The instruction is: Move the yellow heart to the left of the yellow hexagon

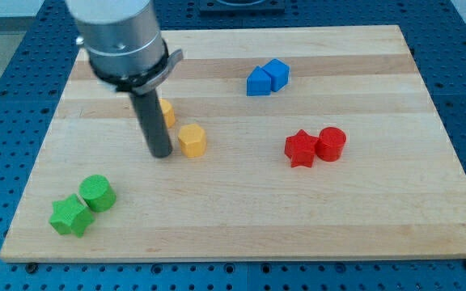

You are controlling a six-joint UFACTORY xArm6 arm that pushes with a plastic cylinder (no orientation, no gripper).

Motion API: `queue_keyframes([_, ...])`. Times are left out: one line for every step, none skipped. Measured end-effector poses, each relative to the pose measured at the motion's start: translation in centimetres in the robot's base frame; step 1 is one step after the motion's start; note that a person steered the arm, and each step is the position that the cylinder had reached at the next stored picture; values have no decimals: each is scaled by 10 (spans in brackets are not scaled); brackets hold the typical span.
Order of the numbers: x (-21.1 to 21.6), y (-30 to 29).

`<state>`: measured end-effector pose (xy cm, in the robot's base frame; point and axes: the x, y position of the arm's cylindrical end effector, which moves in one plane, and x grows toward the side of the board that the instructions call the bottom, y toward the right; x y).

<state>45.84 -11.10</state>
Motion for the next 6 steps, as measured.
queue_keyframes([-62, 25])
queue_keyframes([-80, 35])
queue_keyframes([-115, 51])
queue_keyframes([-123, 9])
queue_keyframes([-101, 2])
queue_keyframes([-72, 2])
